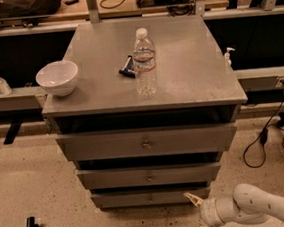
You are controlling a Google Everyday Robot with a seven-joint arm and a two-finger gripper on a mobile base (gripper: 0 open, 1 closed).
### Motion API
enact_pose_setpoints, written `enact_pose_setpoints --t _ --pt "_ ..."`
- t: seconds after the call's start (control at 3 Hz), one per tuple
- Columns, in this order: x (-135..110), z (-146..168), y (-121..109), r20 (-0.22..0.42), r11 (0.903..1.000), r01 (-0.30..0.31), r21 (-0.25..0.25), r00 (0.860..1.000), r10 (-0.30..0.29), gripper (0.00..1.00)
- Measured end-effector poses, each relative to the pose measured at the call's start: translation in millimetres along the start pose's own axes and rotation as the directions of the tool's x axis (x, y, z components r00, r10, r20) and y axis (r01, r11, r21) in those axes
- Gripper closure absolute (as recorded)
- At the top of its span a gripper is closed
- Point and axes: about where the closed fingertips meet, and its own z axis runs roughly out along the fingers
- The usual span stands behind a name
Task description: Open bottom drawer
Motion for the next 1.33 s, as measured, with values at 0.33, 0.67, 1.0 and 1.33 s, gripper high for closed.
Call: enact_pose_setpoints --t 0.33,0.67,1.0,1.33 --pt "12 24 -8 -0.042 0.9990 0.045 0.005 0.998 -0.045 0.00" --pt "29 44 -22 -0.086 0.9962 0.079 0.036 0.993 -0.075 0.00" --pt "42 57 -37 -0.131 0.9933 0.101 0.057 0.987 -0.093 0.00" --pt "54 64 -54 -0.149 0.9923 0.109 0.059 0.984 -0.099 0.00"
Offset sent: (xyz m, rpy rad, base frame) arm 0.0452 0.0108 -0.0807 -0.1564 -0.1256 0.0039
